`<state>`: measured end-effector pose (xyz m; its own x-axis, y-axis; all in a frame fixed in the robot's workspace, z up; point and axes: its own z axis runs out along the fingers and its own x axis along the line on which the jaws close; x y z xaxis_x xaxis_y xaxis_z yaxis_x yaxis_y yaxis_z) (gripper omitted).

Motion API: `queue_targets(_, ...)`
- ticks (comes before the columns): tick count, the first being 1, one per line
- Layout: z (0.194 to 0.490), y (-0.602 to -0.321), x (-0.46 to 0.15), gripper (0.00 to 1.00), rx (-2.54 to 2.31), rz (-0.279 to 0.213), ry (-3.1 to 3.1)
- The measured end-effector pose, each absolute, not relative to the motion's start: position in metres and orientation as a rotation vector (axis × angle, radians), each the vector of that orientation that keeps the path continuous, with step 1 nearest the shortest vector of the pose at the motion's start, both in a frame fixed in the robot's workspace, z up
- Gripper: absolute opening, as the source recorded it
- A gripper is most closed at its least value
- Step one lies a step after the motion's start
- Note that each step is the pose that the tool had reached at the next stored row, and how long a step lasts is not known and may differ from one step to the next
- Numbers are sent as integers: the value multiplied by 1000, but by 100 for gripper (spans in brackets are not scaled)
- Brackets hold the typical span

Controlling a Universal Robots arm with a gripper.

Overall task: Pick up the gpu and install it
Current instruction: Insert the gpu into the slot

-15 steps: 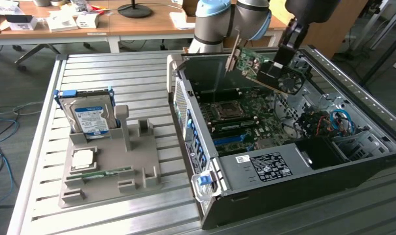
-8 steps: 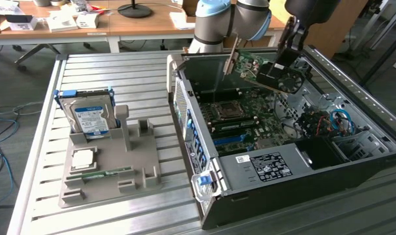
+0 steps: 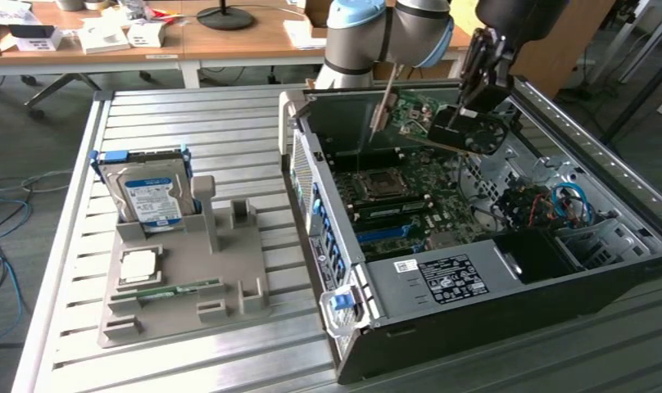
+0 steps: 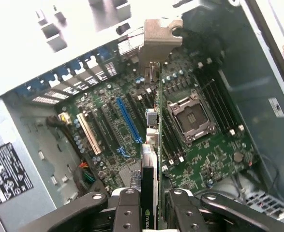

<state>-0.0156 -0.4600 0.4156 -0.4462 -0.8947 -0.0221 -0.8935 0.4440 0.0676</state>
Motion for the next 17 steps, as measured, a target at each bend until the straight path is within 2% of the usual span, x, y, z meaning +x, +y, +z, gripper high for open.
queue_targets(17,413,-460,-16,26,2028,-102,-2362)
